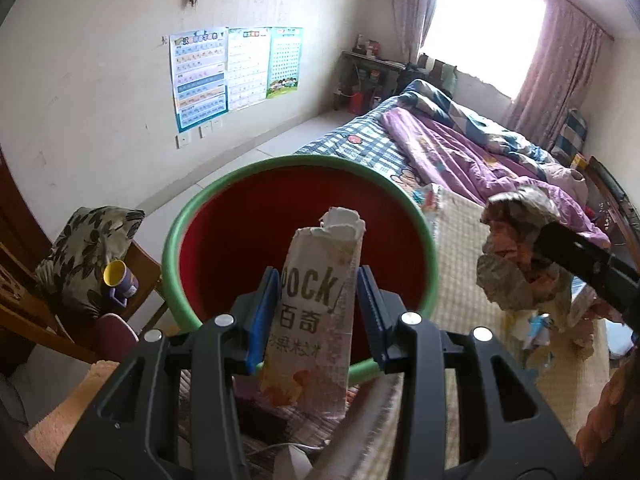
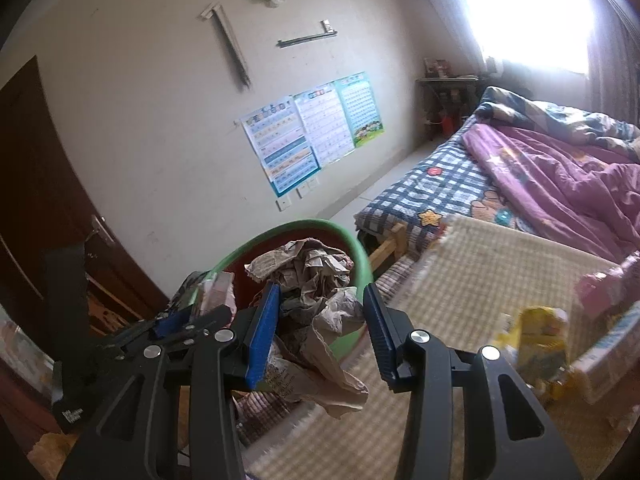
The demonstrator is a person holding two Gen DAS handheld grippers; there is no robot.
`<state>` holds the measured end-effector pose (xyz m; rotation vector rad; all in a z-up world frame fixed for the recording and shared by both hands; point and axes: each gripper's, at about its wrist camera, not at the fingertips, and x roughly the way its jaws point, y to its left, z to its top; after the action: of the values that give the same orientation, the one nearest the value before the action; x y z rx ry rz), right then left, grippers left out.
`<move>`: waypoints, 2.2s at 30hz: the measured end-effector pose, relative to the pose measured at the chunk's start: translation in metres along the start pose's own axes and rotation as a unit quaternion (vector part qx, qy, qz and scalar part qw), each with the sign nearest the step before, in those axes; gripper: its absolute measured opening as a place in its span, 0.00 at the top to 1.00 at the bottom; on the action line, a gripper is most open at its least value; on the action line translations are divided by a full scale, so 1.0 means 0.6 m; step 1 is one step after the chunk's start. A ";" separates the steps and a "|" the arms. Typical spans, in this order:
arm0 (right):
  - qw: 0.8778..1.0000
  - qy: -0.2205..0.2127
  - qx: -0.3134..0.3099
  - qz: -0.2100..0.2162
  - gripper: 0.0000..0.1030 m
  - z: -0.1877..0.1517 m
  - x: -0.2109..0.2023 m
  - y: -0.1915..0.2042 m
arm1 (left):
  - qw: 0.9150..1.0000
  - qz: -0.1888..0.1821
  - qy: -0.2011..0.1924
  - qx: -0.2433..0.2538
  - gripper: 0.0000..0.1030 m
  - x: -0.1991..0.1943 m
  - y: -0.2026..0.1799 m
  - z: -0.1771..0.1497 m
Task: Collect trash
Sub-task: 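Carry both wrappers over the red bucket and open both grippers, then move both tools back to the mat of wrappers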
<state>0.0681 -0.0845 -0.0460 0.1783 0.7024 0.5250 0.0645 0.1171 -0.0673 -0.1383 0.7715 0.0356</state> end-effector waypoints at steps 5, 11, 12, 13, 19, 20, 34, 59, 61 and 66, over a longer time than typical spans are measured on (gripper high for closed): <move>1.000 0.007 -0.011 0.008 0.59 0.006 0.032 0.024 | 1.000 0.002 -0.014 -0.004 0.62 0.005 0.023 0.011; 1.000 0.017 -0.009 0.010 0.59 0.011 0.063 0.033 | 1.000 -0.015 -0.021 -0.015 0.63 0.014 0.039 0.026; 1.000 0.018 -0.008 0.010 0.59 0.011 0.066 0.032 | 1.000 -0.015 -0.020 -0.014 0.63 0.016 0.039 0.027; 1.000 0.019 -0.005 0.010 0.59 0.011 0.071 0.031 | 1.000 -0.014 -0.018 -0.011 0.63 0.021 0.038 0.028; 1.000 0.024 0.008 0.011 0.59 0.010 0.086 0.024 | 1.000 -0.005 -0.003 -0.008 0.63 0.042 0.043 0.030; 1.000 0.024 0.009 0.011 0.58 0.011 0.089 0.024 | 1.000 -0.003 -0.001 -0.008 0.63 0.044 0.044 0.029; 0.999 0.021 0.027 0.024 0.44 0.012 0.085 0.011 | 1.000 0.015 -0.001 -0.012 0.32 0.056 0.050 0.022; 0.984 0.097 0.051 -0.140 0.44 -0.146 -0.076 -0.229 | 1.000 -0.005 0.011 0.011 0.32 -0.006 -0.064 -0.063; 0.984 0.078 0.058 -0.149 0.44 -0.147 -0.090 -0.238 | 1.000 -0.012 0.015 0.013 0.32 -0.013 -0.079 -0.071; 0.985 0.057 0.046 -0.159 0.45 -0.130 -0.093 -0.251 | 0.997 -0.057 0.042 0.004 0.32 -0.017 -0.121 -0.088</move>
<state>0.0413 -0.2436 -0.1224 0.1205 0.8498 0.1987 0.0267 0.0384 -0.0895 -0.1762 0.8459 -0.0821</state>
